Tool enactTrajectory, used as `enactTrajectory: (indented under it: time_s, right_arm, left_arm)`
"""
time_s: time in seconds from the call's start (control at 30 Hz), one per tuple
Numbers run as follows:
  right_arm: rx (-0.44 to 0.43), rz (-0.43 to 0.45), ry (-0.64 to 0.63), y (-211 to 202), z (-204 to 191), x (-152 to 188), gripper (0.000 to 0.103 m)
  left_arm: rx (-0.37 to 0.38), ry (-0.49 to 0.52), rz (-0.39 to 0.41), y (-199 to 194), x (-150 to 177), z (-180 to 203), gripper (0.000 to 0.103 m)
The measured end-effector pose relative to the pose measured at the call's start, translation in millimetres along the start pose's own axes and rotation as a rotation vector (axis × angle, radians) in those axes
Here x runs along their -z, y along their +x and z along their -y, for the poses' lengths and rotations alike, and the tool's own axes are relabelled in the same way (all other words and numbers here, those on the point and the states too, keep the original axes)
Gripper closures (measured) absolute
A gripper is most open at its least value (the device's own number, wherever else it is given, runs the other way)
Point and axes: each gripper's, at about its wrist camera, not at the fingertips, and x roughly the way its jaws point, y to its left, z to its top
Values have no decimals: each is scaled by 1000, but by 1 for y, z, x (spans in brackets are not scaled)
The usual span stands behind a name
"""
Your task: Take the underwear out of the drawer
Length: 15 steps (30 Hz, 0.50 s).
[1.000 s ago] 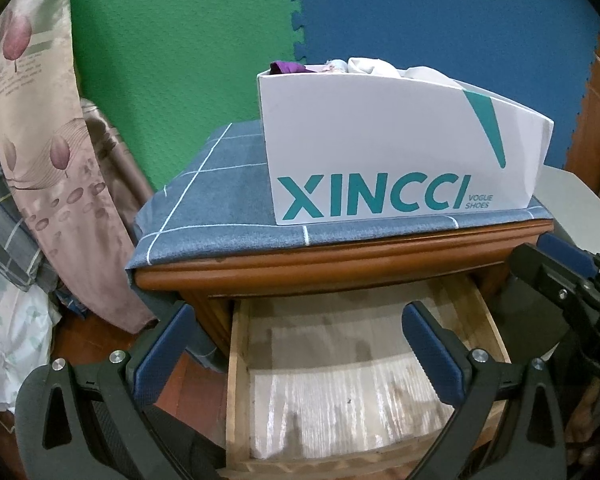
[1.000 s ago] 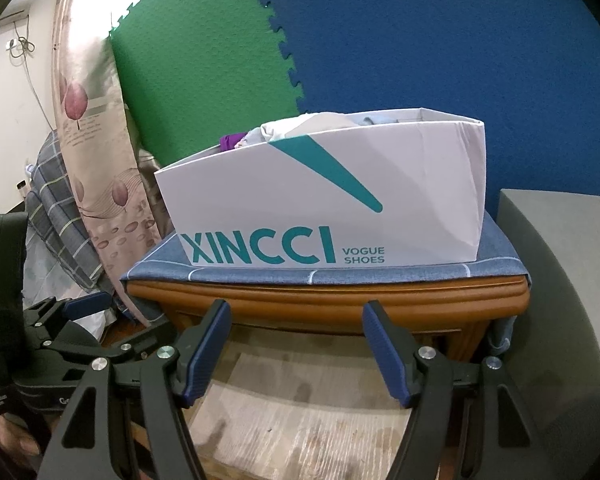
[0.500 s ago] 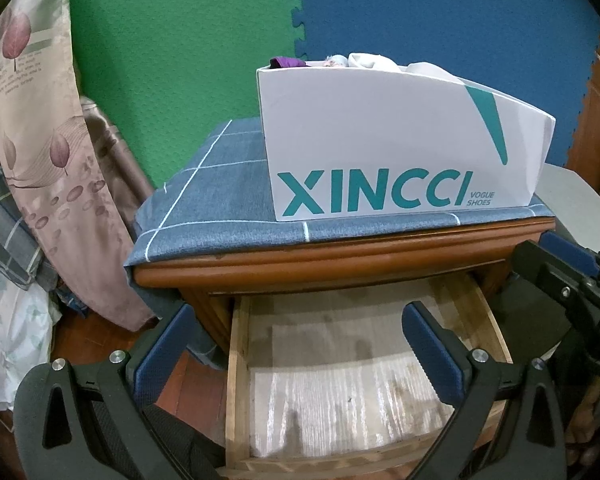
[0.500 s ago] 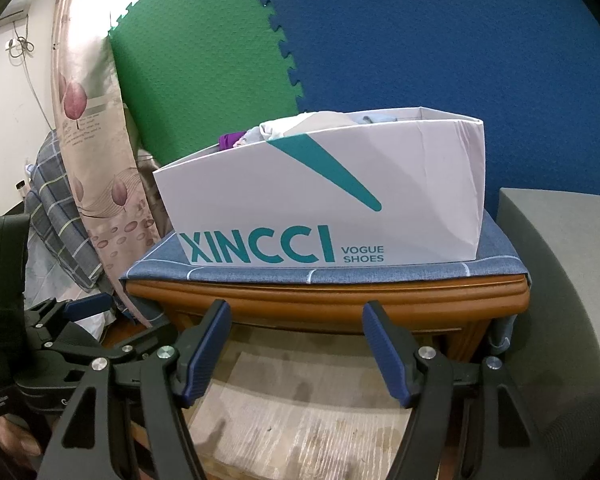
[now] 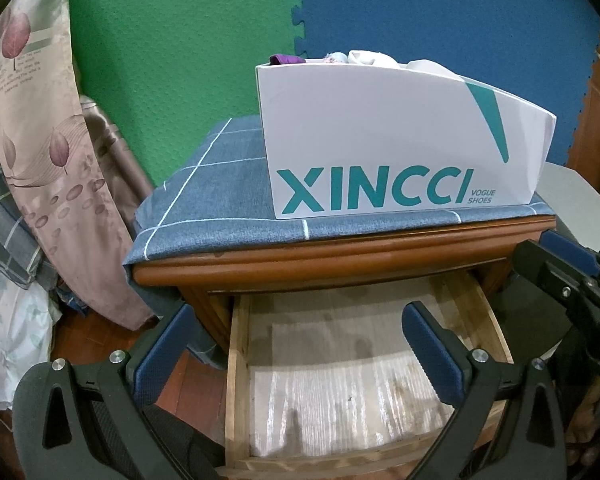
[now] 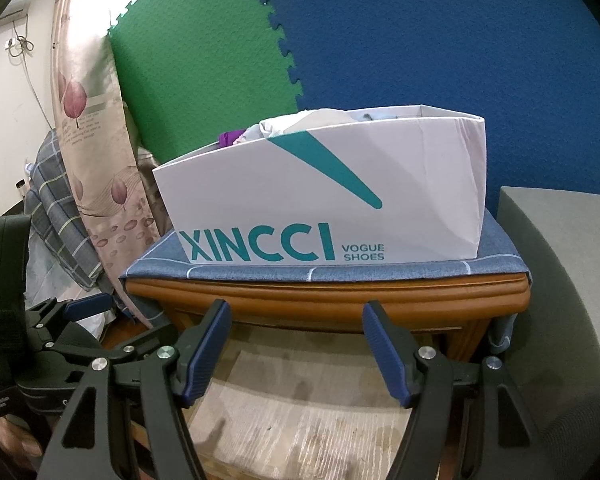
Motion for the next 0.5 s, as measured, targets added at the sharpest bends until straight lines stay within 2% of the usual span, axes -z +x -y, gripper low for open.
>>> enactTrajectory:
  time_s: [0.5]
  right_arm:
    - [0,-5,1,2,1,1,33]
  left_arm:
    - [0,-2,-5,1,2,-1,0]
